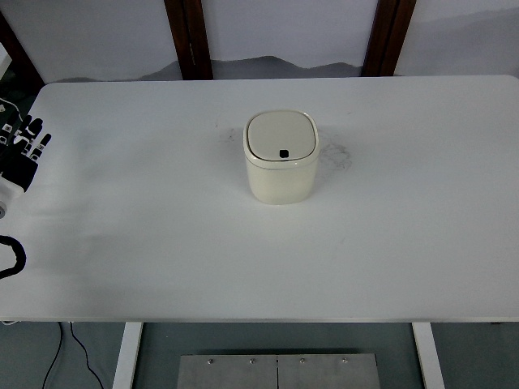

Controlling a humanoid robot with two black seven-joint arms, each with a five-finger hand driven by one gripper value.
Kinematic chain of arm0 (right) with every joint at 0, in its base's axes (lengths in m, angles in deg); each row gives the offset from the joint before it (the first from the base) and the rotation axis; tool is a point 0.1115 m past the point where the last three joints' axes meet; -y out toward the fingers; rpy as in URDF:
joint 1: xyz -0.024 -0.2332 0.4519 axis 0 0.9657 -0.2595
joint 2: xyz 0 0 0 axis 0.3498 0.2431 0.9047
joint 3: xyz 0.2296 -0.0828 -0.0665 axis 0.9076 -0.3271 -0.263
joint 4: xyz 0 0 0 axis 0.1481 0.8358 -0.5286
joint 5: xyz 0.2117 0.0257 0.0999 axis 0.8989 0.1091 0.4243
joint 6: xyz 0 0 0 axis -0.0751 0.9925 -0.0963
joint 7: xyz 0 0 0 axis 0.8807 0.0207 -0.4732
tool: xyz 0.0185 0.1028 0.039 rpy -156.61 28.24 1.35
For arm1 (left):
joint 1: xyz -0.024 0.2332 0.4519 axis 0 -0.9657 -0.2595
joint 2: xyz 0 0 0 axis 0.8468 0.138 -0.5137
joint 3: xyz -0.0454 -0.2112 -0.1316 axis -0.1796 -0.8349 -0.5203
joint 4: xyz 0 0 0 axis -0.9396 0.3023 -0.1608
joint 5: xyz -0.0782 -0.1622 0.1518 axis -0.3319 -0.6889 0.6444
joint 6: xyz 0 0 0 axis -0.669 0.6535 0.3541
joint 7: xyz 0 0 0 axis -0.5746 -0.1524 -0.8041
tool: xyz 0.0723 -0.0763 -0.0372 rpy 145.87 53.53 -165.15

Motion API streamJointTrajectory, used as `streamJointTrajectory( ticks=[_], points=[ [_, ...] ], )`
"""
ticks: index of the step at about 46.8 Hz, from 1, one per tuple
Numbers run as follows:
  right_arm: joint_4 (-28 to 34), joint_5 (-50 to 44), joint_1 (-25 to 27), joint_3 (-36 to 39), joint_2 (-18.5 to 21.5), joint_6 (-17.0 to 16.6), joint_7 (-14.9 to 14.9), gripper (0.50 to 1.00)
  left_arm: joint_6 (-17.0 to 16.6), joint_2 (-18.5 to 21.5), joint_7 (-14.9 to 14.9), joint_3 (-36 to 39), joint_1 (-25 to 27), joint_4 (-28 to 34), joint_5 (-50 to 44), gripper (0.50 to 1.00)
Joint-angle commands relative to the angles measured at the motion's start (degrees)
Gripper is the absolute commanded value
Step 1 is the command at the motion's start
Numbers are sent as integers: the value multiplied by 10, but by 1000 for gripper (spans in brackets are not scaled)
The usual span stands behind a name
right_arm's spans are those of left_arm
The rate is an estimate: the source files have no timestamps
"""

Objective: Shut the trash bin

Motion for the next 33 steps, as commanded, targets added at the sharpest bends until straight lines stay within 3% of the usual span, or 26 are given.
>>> streamJointTrajectory(
  ticks=[1,33],
  points=[
    [0,0,0,0,0,0,0,991,0,1,0,-1,3,0,-1,1000],
    [-21,-5,0,-2,0,-1,0,991,1,4,1,-1,7,1,0,1000]
  ],
)
